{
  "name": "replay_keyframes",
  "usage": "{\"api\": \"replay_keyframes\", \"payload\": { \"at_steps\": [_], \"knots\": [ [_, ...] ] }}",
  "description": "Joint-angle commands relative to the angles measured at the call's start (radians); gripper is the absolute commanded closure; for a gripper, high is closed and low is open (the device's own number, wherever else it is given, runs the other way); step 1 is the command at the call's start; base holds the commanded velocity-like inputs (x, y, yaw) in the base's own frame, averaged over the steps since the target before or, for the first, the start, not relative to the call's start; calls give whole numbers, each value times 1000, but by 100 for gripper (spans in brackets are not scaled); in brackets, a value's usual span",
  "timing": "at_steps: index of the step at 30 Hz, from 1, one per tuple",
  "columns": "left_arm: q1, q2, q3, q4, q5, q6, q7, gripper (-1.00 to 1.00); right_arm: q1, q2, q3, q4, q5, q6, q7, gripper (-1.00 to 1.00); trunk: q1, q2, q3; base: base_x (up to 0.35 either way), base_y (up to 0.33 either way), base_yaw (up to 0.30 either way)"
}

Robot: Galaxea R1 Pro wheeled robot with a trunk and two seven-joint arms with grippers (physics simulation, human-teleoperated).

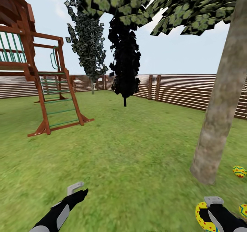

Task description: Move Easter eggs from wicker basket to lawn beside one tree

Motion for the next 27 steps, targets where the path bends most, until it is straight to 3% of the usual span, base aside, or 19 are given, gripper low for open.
{"api": "replay_keyframes", "payload": {
  "at_steps": [1,11,27],
  "knots": [
    [0,0,5,6,10,5,-7,-100,-1,-1,9,-2,-8,6,-6,100,0,-1,-1,0,331,-278],
    [0,4,5,10,10,6,-8,-100,-1,-1,9,-1,-7,4,-6,100,0,-1,3,58,325,-278],
    [0,5,5,12,10,10,-8,-100,-1,1,11,-1,-6,4,-6,100,0,-1,3,234,259,-253]
  ]
}}
